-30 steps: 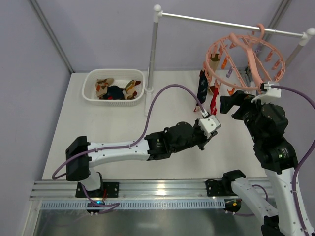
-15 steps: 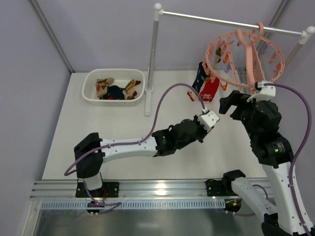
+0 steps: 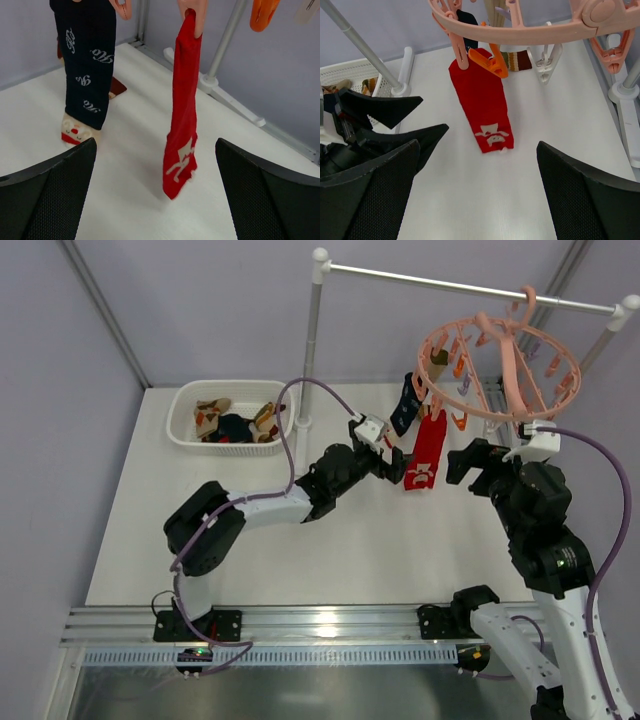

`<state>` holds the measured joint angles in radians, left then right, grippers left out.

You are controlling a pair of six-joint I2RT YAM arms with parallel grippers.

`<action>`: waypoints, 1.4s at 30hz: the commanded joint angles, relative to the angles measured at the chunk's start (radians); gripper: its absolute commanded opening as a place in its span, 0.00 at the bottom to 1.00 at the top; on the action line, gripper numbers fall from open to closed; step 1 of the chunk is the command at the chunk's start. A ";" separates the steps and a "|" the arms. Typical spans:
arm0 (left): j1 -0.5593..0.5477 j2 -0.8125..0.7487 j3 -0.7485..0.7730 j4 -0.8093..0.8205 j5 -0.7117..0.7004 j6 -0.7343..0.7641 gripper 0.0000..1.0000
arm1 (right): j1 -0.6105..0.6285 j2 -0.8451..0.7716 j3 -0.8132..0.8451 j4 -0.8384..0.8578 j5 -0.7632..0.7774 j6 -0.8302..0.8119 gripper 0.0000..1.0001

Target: Remove the socks clipped to the hanger

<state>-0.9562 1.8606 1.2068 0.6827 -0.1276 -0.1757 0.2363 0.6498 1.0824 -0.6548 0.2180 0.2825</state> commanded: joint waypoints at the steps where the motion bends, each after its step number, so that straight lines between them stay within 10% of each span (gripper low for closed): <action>1: 0.054 0.066 -0.009 0.312 0.229 -0.102 1.00 | 0.008 -0.009 -0.028 0.047 -0.005 -0.028 0.99; 34: 0.100 0.597 0.591 0.321 0.223 -0.134 0.99 | 0.006 -0.021 -0.119 0.130 -0.026 -0.060 0.99; 42: 0.074 0.627 0.645 0.314 0.247 -0.159 0.70 | 0.006 -0.018 -0.128 0.136 -0.025 -0.060 1.00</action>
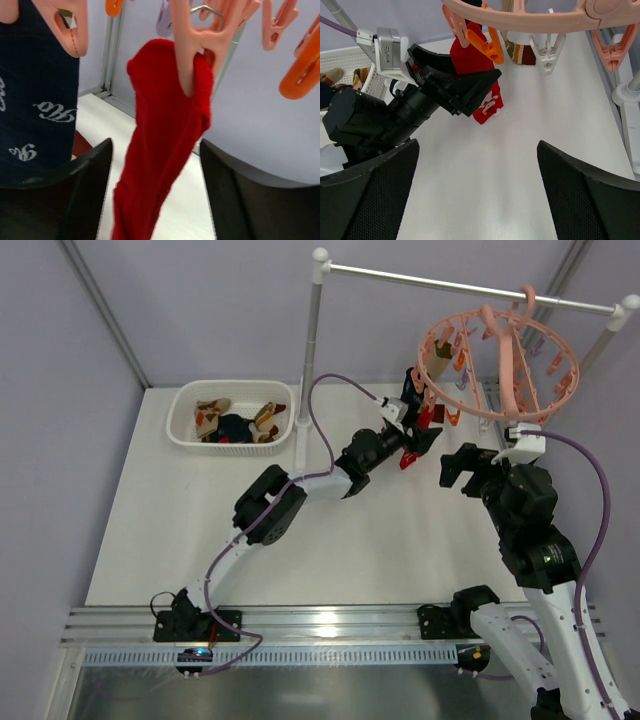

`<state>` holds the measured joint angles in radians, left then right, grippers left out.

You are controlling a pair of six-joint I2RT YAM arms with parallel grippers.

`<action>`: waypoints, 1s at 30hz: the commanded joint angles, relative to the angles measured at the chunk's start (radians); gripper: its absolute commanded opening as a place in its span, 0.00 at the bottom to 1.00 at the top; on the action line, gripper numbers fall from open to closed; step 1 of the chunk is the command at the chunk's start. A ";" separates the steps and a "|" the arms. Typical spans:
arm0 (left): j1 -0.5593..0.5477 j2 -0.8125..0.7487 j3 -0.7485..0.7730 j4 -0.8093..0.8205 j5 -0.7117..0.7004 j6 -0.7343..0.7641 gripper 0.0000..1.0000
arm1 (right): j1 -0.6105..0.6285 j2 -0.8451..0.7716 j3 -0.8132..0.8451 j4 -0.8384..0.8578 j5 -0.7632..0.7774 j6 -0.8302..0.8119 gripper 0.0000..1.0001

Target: Remove the socks clipped to the hanger

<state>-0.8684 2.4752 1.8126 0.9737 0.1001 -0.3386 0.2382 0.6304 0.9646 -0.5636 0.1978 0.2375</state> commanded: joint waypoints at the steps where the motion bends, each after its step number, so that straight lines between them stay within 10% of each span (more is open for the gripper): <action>1: -0.017 0.014 0.039 0.017 0.023 0.004 0.65 | 0.006 0.002 -0.010 0.045 -0.003 -0.014 1.00; 5: -0.023 -0.016 0.002 0.011 0.020 0.013 0.20 | 0.006 0.000 -0.012 0.047 -0.001 -0.015 1.00; 9: -0.044 -0.108 -0.113 0.014 -0.039 0.091 0.00 | 0.006 0.015 -0.012 0.047 0.014 -0.014 1.00; 30: -0.348 -0.545 -0.312 -0.516 -0.327 0.389 0.00 | 0.154 0.123 0.175 -0.021 0.159 0.026 0.98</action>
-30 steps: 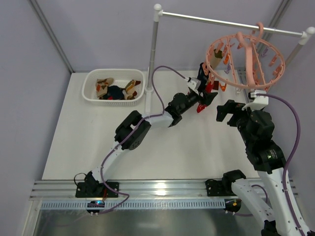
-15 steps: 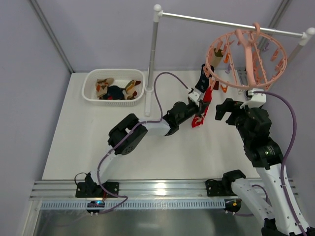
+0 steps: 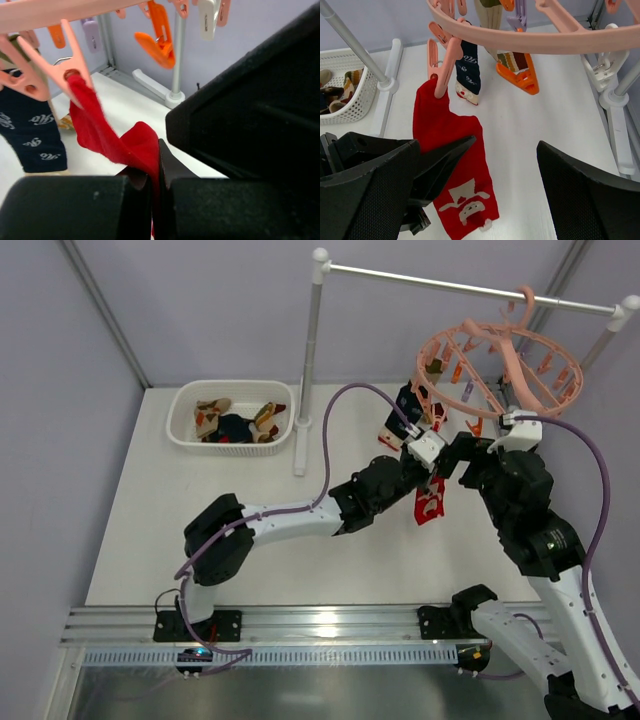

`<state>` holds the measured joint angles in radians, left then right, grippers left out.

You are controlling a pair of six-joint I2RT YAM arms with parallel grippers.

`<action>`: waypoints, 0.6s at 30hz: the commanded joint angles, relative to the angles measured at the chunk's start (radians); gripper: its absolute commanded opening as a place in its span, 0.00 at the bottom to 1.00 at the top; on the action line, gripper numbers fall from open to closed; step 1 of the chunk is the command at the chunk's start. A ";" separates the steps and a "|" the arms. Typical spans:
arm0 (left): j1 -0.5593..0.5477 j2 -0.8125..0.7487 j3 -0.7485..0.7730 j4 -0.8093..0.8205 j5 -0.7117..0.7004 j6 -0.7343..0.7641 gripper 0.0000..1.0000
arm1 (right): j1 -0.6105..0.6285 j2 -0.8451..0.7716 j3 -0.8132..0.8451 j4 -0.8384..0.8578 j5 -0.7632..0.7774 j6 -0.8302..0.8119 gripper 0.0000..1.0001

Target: Remove the socks clipped to the hanger

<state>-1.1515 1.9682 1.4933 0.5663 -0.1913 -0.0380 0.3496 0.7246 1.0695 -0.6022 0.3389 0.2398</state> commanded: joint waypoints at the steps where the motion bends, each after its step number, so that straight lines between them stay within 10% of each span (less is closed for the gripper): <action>1: -0.073 -0.046 0.005 -0.121 -0.042 0.092 0.00 | 0.048 0.035 0.081 0.012 0.023 0.024 0.98; 18: -0.178 -0.115 -0.100 -0.106 -0.128 0.125 0.00 | 0.058 0.151 0.172 0.002 0.052 0.058 0.98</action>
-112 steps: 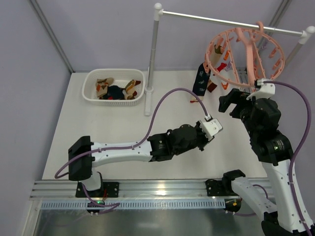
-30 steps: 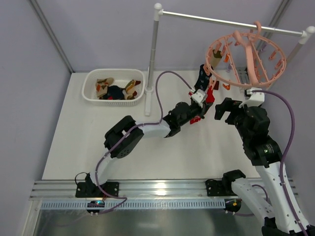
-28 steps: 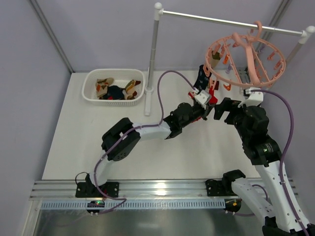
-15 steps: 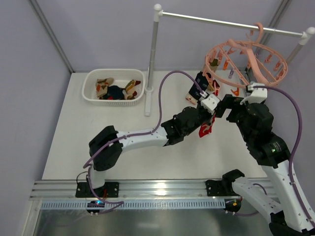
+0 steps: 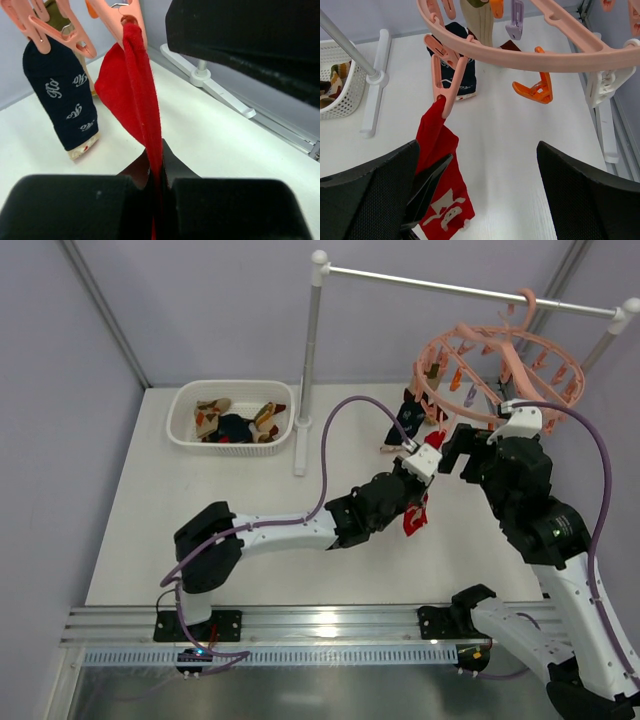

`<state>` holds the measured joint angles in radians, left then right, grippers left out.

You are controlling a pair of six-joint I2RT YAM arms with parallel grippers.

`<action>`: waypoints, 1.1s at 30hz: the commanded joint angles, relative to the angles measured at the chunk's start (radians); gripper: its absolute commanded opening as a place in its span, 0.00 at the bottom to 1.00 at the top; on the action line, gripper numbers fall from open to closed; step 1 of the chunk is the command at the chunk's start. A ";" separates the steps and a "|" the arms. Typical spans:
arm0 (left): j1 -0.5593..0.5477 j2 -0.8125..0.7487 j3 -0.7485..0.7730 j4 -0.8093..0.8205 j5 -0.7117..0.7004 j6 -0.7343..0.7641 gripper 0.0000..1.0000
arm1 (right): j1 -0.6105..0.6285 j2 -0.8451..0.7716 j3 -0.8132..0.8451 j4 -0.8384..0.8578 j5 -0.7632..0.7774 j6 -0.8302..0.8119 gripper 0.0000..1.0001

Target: Remove the socks clipped to the hanger

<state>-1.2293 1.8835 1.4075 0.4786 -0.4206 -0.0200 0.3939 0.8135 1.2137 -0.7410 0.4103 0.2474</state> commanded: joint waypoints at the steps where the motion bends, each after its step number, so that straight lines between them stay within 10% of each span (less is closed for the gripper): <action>1: -0.105 -0.032 -0.015 -0.020 0.100 0.111 0.00 | 0.013 0.070 0.026 0.143 -0.019 0.052 0.98; 33: -0.124 -0.093 -0.127 0.140 0.051 0.089 0.00 | 0.011 0.121 0.009 0.144 0.131 0.055 0.98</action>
<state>-1.3460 1.8366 1.2705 0.6010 -0.3870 0.0612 0.4038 0.9318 1.1877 -0.6109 0.4946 0.3164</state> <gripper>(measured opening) 0.003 0.985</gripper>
